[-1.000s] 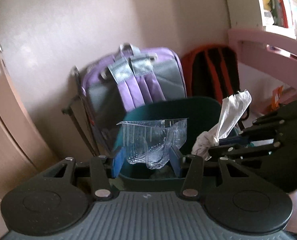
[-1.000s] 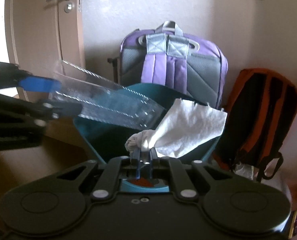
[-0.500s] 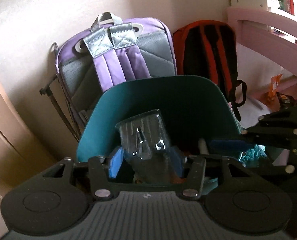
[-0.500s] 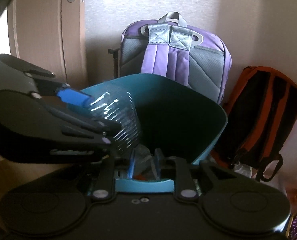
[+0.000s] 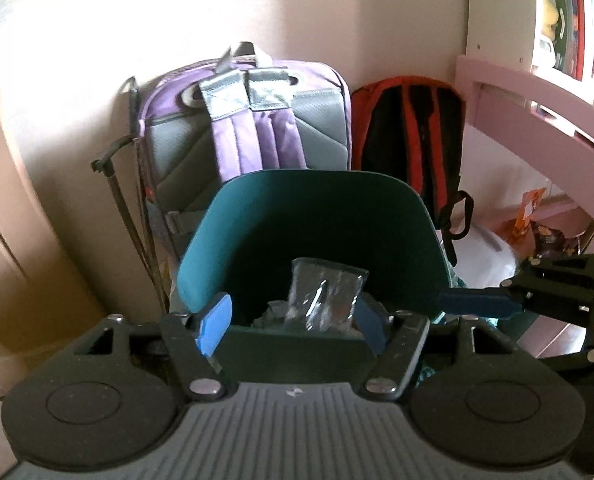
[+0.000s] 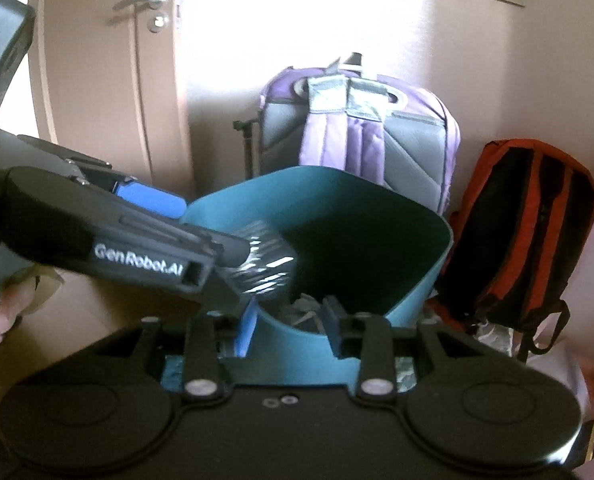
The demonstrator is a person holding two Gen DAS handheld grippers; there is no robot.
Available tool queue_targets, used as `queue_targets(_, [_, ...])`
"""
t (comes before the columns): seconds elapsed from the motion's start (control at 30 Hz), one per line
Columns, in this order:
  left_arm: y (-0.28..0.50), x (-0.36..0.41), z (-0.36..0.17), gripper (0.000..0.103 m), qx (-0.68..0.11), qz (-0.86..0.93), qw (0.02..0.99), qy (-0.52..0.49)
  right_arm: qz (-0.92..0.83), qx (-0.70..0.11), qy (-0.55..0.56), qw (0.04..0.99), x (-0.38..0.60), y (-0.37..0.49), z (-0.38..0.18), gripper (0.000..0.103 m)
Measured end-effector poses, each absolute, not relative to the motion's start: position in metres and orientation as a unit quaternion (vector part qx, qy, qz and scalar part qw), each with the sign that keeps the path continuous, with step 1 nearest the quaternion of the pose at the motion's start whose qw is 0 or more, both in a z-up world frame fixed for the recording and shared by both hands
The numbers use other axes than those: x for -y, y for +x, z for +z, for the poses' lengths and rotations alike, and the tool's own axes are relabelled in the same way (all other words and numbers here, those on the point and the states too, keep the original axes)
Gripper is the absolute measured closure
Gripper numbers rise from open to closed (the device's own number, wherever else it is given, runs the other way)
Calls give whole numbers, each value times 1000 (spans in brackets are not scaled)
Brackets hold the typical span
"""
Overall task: Collect trash
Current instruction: 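Open both tools over the teal wastebasket to drop the tray and tissue, then move both tools down to the Christmas-print paper bag on the floor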
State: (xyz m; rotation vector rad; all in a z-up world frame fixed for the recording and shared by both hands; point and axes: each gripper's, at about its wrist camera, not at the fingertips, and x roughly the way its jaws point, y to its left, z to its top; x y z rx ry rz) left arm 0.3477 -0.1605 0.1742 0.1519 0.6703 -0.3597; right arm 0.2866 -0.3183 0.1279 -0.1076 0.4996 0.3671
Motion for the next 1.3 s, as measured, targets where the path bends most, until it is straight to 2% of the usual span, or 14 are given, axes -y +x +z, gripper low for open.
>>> queue_targets(0.2, [320, 132, 184, 33, -318, -174, 929, 69, 202, -237, -69, 948, 298, 255, 135, 58])
queue_targets(0.47, [276, 87, 185, 33, -313, -179, 931, 54, 228, -231, -62, 944, 268, 226, 138, 56])
queue_targets(0.67, [254, 43, 165, 33, -321, -167, 931, 36, 251, -244, -49, 936, 245, 219, 126, 53])
queue_targets(0.7, [251, 34, 159, 32, -324, -163, 931, 36, 255, -248, -45, 934, 241, 219, 123, 52])
queue_targets(0.77, [247, 18, 146, 23, -327, -154, 932, 37, 261, -254, -41, 930, 232, 219, 114, 49])
queue_targets(1.03, [249, -44, 71, 22, -361, -121, 924, 39, 294, -290, -34, 910, 193, 227, 57, 44])
queue_targets(1.07, [251, -50, 61, 19, -365, -121, 922, 38, 299, -296, -31, 907, 189, 229, 49, 44])
queue_targets(1.2, [259, -77, 19, 18, -382, -124, 916, 18, 329, -328, -26, 885, 170, 237, 13, 42])
queue_targets(1.3, [268, -90, -13, 11, -398, -120, 909, 13, 334, -358, -29, 872, 154, 249, -18, 42])
